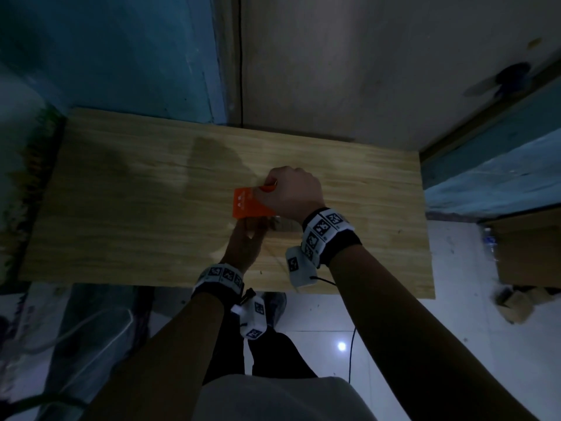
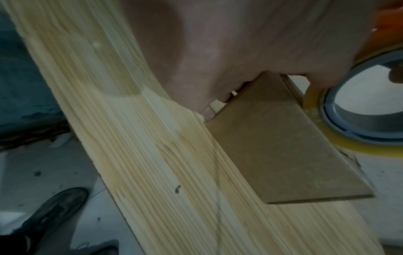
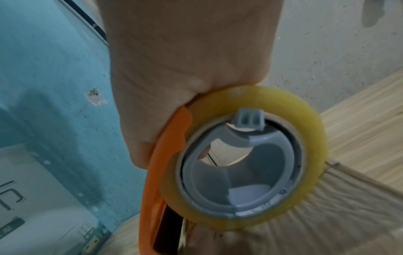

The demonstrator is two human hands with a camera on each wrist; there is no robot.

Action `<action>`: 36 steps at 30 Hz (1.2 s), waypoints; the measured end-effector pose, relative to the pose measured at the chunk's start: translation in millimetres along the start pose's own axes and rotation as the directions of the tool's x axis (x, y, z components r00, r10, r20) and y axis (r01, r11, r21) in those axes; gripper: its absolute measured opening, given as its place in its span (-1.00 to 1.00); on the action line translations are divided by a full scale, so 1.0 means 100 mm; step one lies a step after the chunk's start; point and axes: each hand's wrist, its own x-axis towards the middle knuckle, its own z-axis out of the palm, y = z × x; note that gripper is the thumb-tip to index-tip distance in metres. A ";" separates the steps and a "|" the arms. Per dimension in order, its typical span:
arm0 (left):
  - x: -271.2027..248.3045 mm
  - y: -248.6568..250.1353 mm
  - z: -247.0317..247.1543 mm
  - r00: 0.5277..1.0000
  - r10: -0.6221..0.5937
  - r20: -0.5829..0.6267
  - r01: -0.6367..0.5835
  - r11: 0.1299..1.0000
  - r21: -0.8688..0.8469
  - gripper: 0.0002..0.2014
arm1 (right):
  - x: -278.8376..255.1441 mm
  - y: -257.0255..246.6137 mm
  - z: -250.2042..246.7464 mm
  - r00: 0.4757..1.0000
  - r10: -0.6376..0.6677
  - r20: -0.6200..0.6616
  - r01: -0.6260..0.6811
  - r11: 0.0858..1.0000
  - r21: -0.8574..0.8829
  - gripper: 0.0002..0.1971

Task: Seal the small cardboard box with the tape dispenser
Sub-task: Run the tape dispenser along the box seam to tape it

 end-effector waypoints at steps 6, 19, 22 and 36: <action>0.03 -0.13 0.08 0.996 0.007 -0.089 0.002 0.996 0.092 -0.66 | 0.01 0.01 -0.03 0.996 -0.006 0.087 0.010 0.999 -0.044 -0.49; -0.08 0.07 0.35 0.903 -0.117 -0.413 0.133 0.991 0.009 -0.68 | -0.01 0.26 -0.15 0.980 -0.007 0.199 0.017 0.999 -0.047 -0.38; -0.09 0.11 0.40 0.888 -0.093 -0.450 0.111 0.994 0.014 -0.61 | -0.03 0.34 -0.18 0.978 0.007 0.207 -0.007 1.000 0.000 -0.40; -0.04 0.20 0.46 0.889 -0.131 -0.440 0.167 0.985 0.045 -0.55 | -0.28 0.87 -0.43 0.986 0.036 0.161 -0.041 0.999 0.031 -0.52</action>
